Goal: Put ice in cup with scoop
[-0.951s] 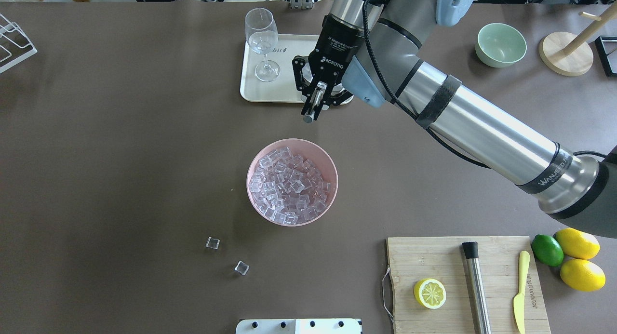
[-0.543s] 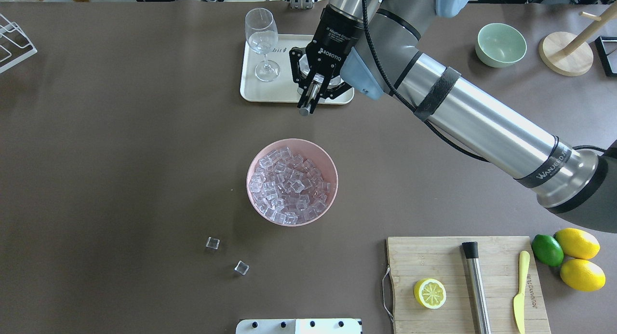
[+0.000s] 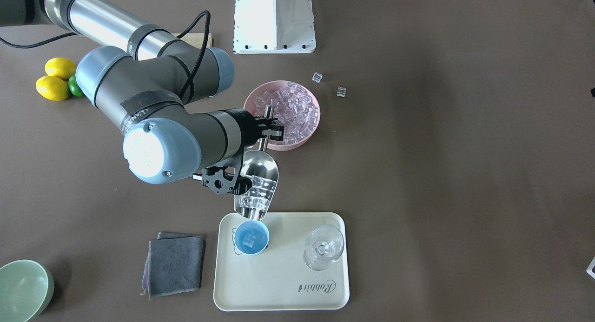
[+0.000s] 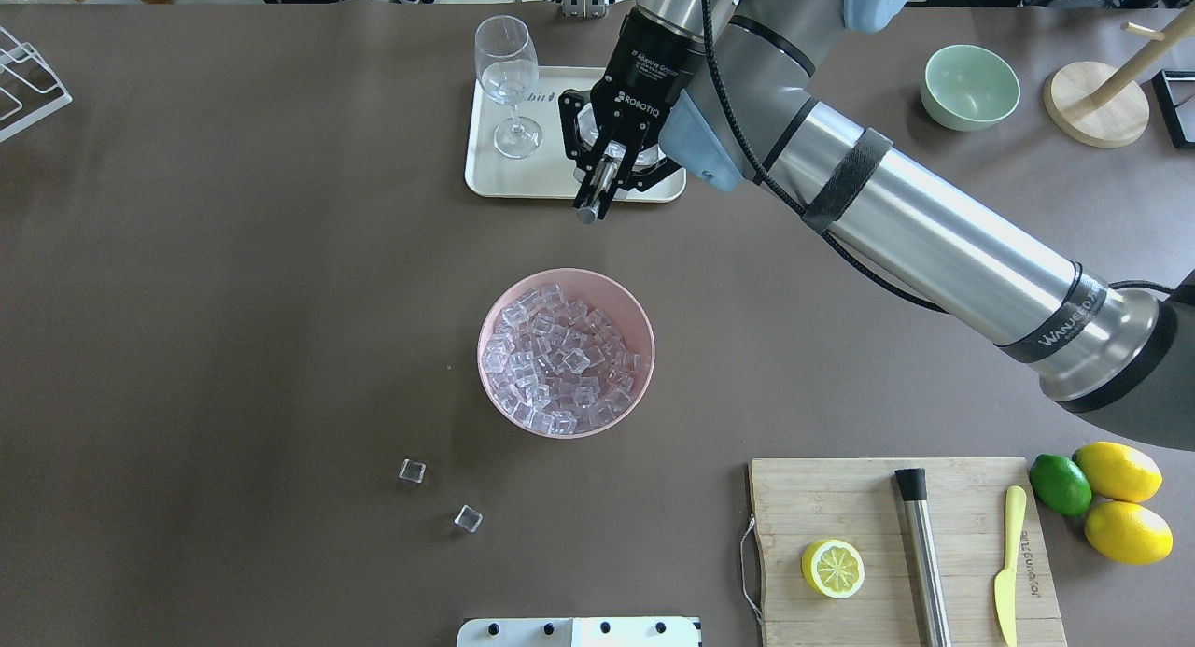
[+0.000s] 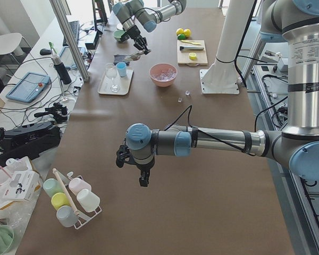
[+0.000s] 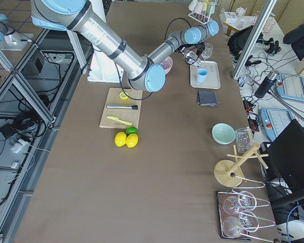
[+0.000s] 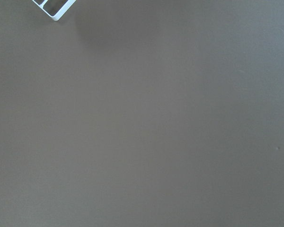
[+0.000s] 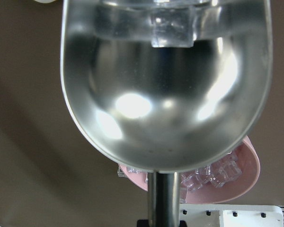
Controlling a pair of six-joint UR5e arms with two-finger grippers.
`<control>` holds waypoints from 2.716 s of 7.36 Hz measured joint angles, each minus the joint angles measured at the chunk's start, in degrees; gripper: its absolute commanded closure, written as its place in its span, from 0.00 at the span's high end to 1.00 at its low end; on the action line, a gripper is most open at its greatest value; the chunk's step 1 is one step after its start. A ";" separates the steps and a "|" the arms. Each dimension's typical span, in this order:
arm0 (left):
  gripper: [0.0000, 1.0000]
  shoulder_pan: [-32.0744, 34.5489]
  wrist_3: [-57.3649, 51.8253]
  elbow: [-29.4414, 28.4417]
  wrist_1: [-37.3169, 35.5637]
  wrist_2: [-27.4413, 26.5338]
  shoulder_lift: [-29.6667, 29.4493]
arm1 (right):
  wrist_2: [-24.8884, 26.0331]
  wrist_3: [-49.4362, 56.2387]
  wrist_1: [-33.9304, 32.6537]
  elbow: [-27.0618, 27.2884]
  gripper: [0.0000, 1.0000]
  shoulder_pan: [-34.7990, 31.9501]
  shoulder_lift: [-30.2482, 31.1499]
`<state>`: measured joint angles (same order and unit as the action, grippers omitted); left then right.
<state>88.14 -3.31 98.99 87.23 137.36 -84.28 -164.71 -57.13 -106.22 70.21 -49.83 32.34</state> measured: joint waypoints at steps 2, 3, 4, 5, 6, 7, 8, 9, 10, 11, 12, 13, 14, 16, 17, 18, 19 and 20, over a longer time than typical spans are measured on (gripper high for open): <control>0.98 1.73 -0.23 -1.44 -0.36 -0.08 0.32 | -1.70 0.00 -0.47 0.02 0.00 -0.17 -0.06; 0.98 2.56 -0.36 -1.70 -0.63 0.01 0.71 | -2.94 0.00 -0.73 0.02 0.00 -0.47 -0.07; 0.98 3.46 -0.43 -1.55 -0.76 0.16 1.02 | -3.85 0.00 -0.86 0.02 0.00 -0.89 0.06; 0.98 4.04 -0.46 -1.54 -0.81 0.18 1.16 | -4.26 0.00 -0.90 0.02 0.00 -1.16 0.22; 0.98 4.31 -0.47 -1.55 -0.83 0.15 1.19 | -4.41 0.00 -0.91 0.02 0.00 -1.30 0.30; 0.98 4.43 -0.47 -1.50 -0.83 0.07 1.21 | -4.50 0.00 -0.91 0.02 0.00 -1.36 0.33; 0.98 4.46 -0.47 -1.43 -0.84 -0.04 1.22 | -4.54 0.00 -0.92 0.02 0.00 -1.38 0.39; 0.98 4.48 -0.47 -1.43 -0.84 -0.12 1.22 | -4.56 0.00 -0.92 0.02 0.00 -1.40 0.43; 0.98 4.50 -0.47 -1.43 -0.84 -0.20 1.23 | -4.57 0.00 -0.92 0.02 0.00 -1.41 0.53; 0.98 4.55 -0.47 -1.43 -0.84 -0.27 1.28 | -4.57 0.00 -0.92 0.02 0.00 -1.41 0.58; 0.98 4.56 -0.47 -1.47 -0.84 -0.31 1.29 | -4.53 0.00 -0.92 0.02 0.00 -1.41 0.65; 0.98 4.57 -0.47 -1.50 -0.84 -0.37 1.30 | -4.49 0.00 -0.92 0.02 0.00 -1.41 0.77; 0.98 4.58 -0.47 -1.51 -0.84 -0.75 1.31 | -4.32 0.00 -0.92 0.11 0.00 -1.41 0.96; 0.98 4.58 -0.47 -1.52 -0.88 -1.85 1.31 | -2.10 -0.11 -0.92 2.82 0.00 -1.34 3.47; 0.98 4.58 -0.47 -1.46 -0.91 -2.02 1.31 | 0.38 -0.15 -0.92 6.80 0.00 -1.33 6.75; 0.98 4.55 -0.47 -1.30 -0.92 -2.07 1.28 | 3.67 -0.17 -0.92 12.43 0.00 -1.32 11.34; 0.98 4.52 -0.47 -1.18 -0.92 -2.09 1.29 | 7.48 -0.13 -0.92 18.51 0.00 -1.27 16.29; 0.98 4.51 -0.47 -1.13 -0.93 -2.09 1.29 | 12.09 -0.10 -0.92 24.69 0.00 -1.18 21.38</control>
<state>92.65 -3.78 97.87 86.31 135.27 -82.99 -152.62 -57.23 -107.14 94.89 -51.01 53.72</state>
